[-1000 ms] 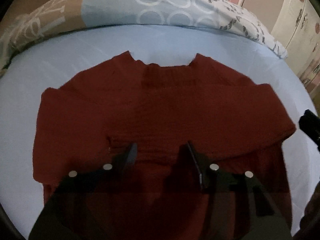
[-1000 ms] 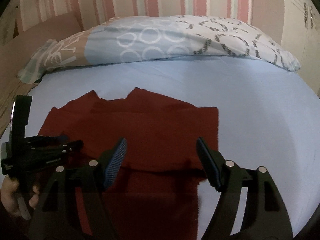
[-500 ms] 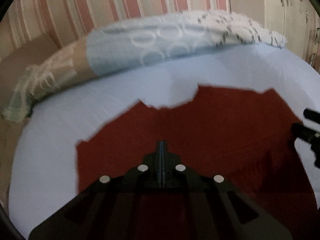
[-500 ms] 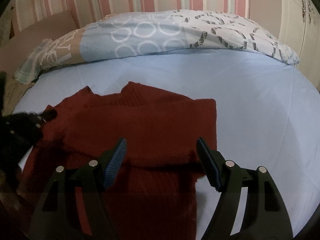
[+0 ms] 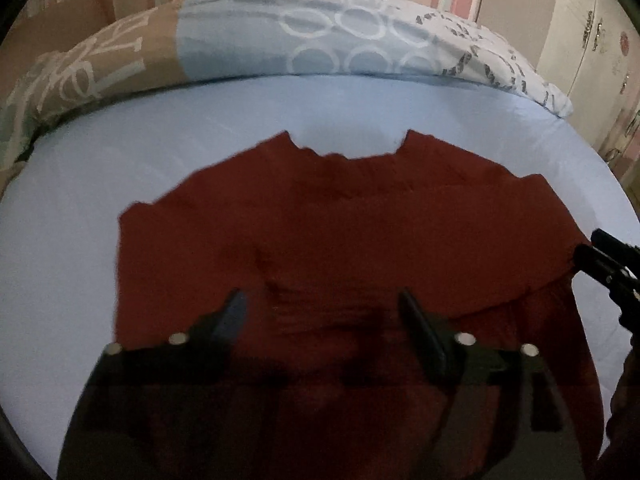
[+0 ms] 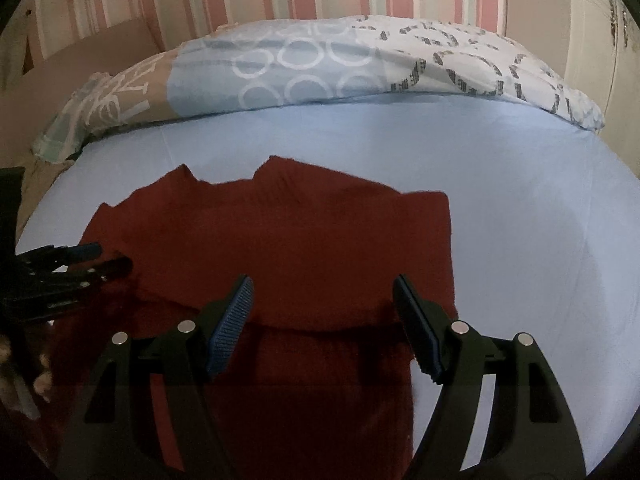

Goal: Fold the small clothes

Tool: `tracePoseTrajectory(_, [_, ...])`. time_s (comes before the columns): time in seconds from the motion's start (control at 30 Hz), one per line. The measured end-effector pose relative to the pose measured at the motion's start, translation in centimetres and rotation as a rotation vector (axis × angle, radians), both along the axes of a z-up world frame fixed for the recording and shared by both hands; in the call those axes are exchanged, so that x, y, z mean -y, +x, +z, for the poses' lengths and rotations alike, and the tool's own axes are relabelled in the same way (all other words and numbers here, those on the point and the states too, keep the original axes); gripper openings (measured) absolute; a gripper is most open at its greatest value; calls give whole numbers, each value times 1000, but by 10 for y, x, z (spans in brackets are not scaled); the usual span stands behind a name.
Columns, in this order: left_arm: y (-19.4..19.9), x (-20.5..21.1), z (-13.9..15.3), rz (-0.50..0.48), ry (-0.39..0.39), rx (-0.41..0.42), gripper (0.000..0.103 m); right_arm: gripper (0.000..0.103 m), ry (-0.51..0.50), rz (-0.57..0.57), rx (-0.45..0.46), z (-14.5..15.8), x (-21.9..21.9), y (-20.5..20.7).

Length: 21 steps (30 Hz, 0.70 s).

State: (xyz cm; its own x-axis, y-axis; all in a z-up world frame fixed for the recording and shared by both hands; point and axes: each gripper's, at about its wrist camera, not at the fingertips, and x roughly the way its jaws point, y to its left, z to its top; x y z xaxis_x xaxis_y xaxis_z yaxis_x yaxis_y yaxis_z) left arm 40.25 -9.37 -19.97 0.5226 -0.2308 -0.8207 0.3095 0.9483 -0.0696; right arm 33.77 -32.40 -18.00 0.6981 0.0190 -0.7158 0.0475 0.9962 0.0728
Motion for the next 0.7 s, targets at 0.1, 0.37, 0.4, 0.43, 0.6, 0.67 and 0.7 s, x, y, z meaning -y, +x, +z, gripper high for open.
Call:
tracePoseTrajectory(0.1, [8, 0, -8, 50, -24, -24, 81, 73, -26, 7, 1, -2, 0, -2])
tracePoseTrajectory(0.37, [21, -9, -20, 112, -86, -68, 8, 73, -16, -18, 0, -8, 11, -3])
tracePoseTrajectory(0.4, [19, -8, -17, 105, -81, -54, 8, 73, -14, -21, -3, -8, 11, -3])
tracePoseTrajectory(0.43, [15, -6, -15, 94, -65, -30, 8, 73, -11, -22, -4, -9, 12, -3])
tracePoseTrajectory(0.6, [7, -1, 1, 65, -28, 70, 8, 73, -16, -19, -1, -9, 12, -4])
tracePoseTrajectory(0.67, [7, -1, 14, 47, -24, 111, 8, 73, -16, -20, 2, -8, 12, -3])
tracePoseTrajectory(0.7, [8, -1, 20, 40, -16, 133, 8, 73, -19, -23, 8, -6, 13, -3])
